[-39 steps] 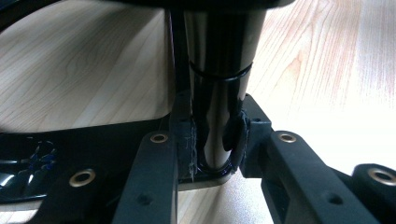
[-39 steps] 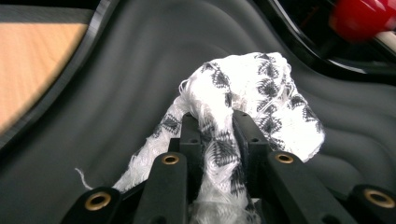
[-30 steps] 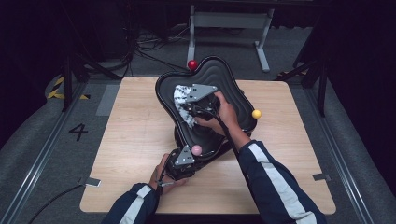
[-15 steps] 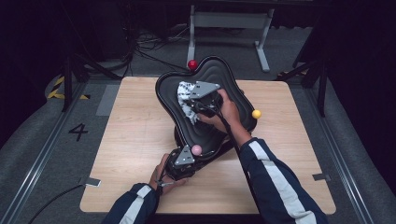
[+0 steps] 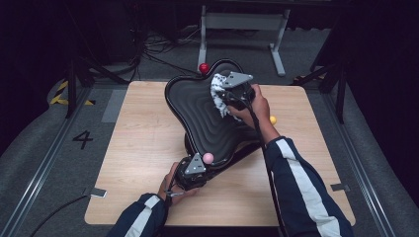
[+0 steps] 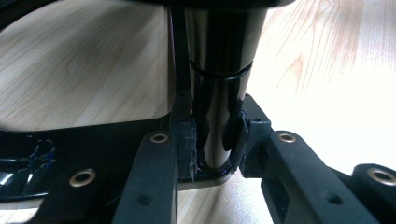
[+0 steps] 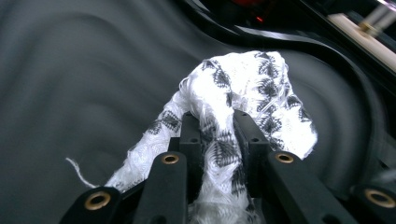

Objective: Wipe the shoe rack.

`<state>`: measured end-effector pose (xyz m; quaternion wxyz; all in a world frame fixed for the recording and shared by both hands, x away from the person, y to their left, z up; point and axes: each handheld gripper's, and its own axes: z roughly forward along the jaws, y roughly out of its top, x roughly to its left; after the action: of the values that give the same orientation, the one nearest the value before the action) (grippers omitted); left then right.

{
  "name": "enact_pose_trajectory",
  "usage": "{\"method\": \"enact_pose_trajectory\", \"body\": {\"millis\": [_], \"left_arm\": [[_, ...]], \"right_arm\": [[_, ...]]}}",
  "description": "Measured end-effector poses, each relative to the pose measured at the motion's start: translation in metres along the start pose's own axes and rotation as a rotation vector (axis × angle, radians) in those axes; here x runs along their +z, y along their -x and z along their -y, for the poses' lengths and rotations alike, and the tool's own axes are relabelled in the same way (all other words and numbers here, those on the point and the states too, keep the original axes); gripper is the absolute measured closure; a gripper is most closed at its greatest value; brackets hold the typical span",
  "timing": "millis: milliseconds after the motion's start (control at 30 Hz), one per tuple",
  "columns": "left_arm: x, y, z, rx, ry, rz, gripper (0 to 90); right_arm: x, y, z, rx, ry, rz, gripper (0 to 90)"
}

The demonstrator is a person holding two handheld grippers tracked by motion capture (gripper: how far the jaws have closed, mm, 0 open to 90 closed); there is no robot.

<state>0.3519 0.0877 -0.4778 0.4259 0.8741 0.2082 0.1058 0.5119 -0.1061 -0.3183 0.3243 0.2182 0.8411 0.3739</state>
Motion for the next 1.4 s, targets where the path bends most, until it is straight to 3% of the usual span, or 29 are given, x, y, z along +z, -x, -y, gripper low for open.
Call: {"method": "enact_pose_trajectory", "body": {"millis": [167, 333, 567, 833, 933, 1100, 1400], "left_arm": [[0.000, 0.000, 0.000, 0.000, 0.000, 0.000, 73.0], [0.000, 0.000, 0.000, 0.000, 0.000, 0.001, 73.0], [0.000, 0.000, 0.000, -0.008, 0.005, 0.003, 73.1], [0.000, 0.000, 0.000, -0.002, 0.003, 0.005, 73.1], [0.000, 0.000, 0.000, -0.002, 0.003, 0.005, 73.2], [0.000, 0.000, 0.000, 0.001, 0.002, 0.005, 73.1], [0.000, 0.000, 0.000, 0.003, 0.000, 0.004, 73.1]], "right_arm": [[0.001, 0.024, 0.010, 0.045, -0.033, 0.055, 76.7], [0.001, 0.038, 0.020, 0.052, -0.061, 0.113, 76.8], [0.001, 0.049, 0.029, 0.087, -0.054, 0.132, 76.7], [0.000, 0.046, 0.025, 0.099, -0.044, 0.121, 76.8], [0.000, 0.040, 0.018, 0.102, -0.028, 0.082, 76.8], [0.003, 0.021, 0.002, 0.050, -0.019, 0.041, 76.9], [0.008, -0.027, -0.033, -0.057, 0.013, -0.051, 76.8]]}}
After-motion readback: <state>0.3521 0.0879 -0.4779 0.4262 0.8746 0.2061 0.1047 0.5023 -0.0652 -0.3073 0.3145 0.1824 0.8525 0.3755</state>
